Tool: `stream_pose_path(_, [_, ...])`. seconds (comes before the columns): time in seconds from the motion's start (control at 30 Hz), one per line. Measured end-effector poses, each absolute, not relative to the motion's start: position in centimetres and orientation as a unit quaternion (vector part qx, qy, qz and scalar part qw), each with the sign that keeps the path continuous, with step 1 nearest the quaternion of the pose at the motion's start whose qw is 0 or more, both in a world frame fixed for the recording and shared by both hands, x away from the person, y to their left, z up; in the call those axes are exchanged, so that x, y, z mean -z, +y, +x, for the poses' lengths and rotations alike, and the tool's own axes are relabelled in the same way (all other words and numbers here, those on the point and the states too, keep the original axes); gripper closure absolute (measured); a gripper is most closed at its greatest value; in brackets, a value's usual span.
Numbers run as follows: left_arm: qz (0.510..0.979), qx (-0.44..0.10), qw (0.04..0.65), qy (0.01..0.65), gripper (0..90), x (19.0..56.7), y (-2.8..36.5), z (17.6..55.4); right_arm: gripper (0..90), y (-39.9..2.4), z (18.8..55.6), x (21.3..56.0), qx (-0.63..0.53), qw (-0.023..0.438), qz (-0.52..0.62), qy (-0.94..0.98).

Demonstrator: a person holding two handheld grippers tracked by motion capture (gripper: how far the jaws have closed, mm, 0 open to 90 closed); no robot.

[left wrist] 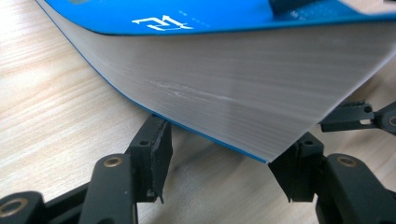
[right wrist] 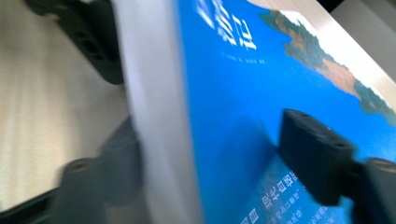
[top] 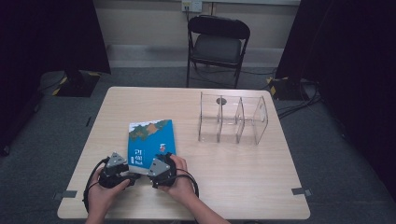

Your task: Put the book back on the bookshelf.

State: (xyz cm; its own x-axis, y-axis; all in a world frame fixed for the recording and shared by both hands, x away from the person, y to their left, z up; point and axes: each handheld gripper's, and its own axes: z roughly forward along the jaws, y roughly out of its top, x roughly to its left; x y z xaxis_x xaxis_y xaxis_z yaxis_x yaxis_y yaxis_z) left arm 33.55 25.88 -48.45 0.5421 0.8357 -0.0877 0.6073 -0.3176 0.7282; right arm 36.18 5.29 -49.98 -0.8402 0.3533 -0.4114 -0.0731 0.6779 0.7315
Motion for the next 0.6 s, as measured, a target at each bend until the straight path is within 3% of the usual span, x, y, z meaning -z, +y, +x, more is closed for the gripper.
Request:
stream_pose_path(0.17, [0.791,-0.155,0.392,0.443,37.5,48.0,25.6,33.5,44.7,5.0,35.9,49.3,-0.393,0.270,0.075,0.876])
stream_pose_path(0.27, [0.793,-0.162,0.397,0.433,26.0,48.1,26.0,33.5,50.1,4.9,35.7,48.9,-0.384,0.271,0.072,0.880])
stream_pose_path(0.43, [0.791,-0.159,0.400,0.434,18.1,48.6,27.0,33.3,52.4,4.0,35.8,48.2,-0.367,0.262,0.066,0.890])
stream_pose_path(0.6, [0.805,-0.170,0.396,0.407,16.9,49.2,27.2,33.2,54.9,3.1,35.8,47.2,-0.355,0.258,0.067,0.896])
